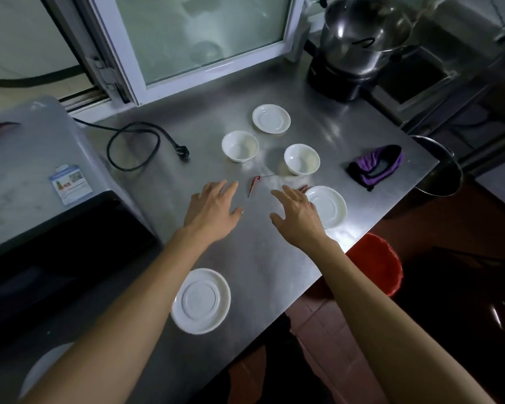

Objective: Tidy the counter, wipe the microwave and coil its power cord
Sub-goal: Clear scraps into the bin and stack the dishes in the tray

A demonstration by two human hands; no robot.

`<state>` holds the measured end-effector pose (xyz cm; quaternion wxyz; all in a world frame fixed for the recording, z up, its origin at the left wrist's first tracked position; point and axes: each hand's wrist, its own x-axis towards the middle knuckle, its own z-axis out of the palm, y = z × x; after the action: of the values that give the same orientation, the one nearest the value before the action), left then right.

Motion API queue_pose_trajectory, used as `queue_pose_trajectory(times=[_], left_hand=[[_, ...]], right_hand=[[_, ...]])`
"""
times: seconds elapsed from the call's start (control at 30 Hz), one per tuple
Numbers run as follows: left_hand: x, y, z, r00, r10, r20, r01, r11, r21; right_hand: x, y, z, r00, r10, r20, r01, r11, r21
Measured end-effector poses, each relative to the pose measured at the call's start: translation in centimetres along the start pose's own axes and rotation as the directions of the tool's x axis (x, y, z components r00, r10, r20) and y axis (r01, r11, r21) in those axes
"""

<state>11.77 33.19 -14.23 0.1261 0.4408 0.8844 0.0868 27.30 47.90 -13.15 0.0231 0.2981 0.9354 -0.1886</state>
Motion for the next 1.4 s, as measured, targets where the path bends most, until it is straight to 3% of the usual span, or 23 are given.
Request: queue_pose_trajectory(times=[0.37, 0.7, 0.87, 1.4], left_hand=[[13.4, 5.1, 1.2, 0.991, -0.137, 0.005, 0.136, 0.986, 0.094], [20.8, 3.9, 3.6, 0.976, -0.214, 0.035, 0.208, 0.969, 0.130], [23.0, 3.2, 4.3, 0.967, -0.254, 0.036, 0.247, 0.959, 0.138], [27.3, 1.4, 4.7, 0.898, -0.399, 0.183, 0.400, 0.916, 0.032]], right_hand=[[14.4, 10.8, -1.7, 0.996, -0.011, 0.090, 0.011, 1.000, -0.004], [21.6, 13.8, 0.3, 0.985, -0.042, 0.169, 0.064, 0.990, -0.130], [23.0, 14.3, 1.3, 0.961, -0.004, 0.277, 0.038, 0.992, -0.118], [24.6, 14.3, 2.7, 0.991, -0.071, 0.115, 0.084, 0.990, -0.114]])
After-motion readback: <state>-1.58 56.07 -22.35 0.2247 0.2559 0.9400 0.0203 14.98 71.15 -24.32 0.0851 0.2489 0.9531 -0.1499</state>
